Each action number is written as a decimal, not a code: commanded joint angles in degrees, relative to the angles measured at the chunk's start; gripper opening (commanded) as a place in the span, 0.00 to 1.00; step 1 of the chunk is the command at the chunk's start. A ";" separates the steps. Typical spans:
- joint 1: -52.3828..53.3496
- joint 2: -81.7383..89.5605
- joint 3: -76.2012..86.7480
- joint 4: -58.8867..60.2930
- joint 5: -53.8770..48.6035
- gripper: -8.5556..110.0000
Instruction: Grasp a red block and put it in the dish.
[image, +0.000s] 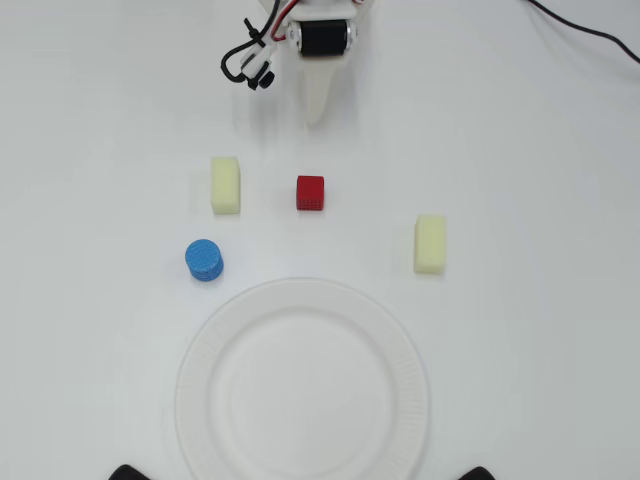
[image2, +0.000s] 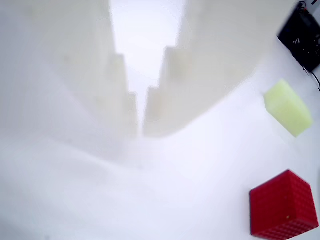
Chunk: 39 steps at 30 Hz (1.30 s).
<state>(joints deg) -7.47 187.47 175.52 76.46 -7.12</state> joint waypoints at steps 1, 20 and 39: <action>-0.18 10.28 5.54 3.52 -0.62 0.07; -4.57 -30.23 -30.06 -1.49 4.66 0.10; -2.37 -86.57 -67.85 -10.55 1.05 0.28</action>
<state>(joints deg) -10.11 103.10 112.06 66.97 -5.54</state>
